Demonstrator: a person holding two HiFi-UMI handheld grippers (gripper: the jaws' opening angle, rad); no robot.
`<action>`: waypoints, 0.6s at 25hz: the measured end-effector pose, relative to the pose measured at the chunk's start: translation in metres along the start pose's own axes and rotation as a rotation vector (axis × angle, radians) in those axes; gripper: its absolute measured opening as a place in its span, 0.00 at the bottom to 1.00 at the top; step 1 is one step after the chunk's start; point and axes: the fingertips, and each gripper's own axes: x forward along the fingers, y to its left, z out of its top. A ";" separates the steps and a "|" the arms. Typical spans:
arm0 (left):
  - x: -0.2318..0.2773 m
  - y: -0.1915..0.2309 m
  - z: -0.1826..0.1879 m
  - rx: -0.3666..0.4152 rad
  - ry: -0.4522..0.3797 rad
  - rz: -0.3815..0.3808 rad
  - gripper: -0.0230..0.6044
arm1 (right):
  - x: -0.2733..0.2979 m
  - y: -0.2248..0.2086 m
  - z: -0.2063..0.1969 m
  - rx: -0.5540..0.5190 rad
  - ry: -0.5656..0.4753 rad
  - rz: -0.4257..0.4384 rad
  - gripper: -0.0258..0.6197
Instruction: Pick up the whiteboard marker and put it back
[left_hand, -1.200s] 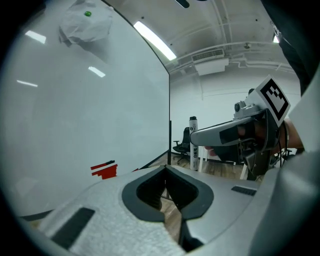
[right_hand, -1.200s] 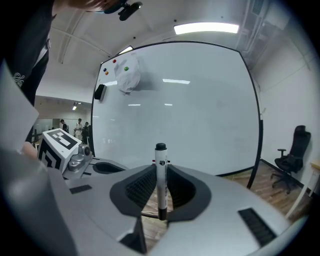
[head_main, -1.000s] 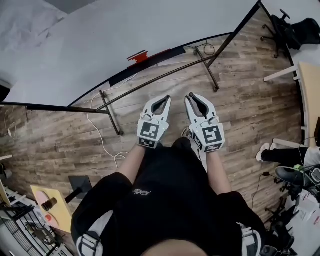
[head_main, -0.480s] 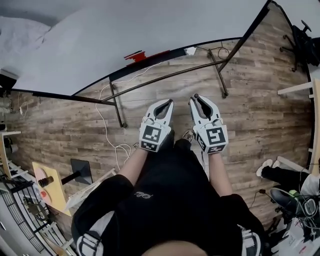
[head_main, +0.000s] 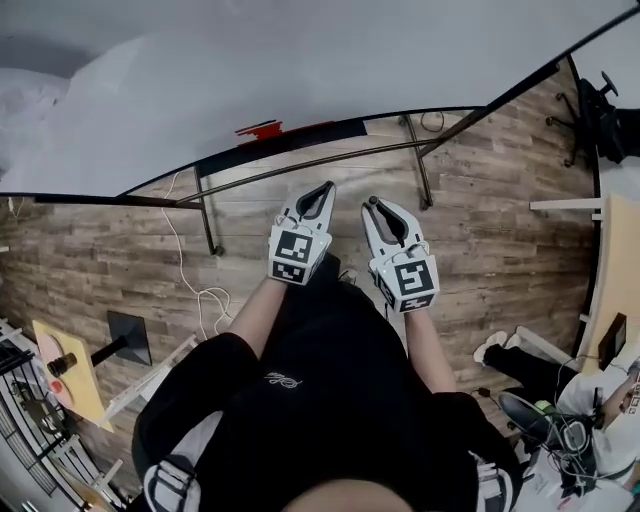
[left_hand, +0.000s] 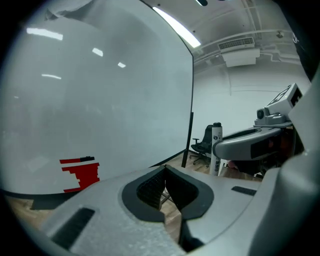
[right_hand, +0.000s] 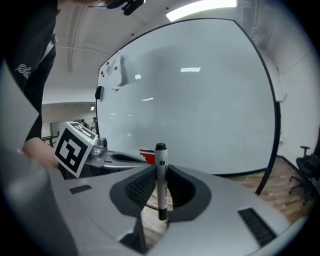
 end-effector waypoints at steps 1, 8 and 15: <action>0.004 0.010 0.002 -0.005 -0.002 0.003 0.05 | 0.011 -0.002 0.005 -0.023 0.011 0.005 0.13; 0.013 0.086 -0.002 -0.067 0.012 0.110 0.05 | 0.083 -0.009 0.027 -0.208 0.119 0.079 0.13; 0.006 0.125 -0.017 -0.170 0.018 0.315 0.05 | 0.135 0.004 0.029 -0.415 0.168 0.287 0.13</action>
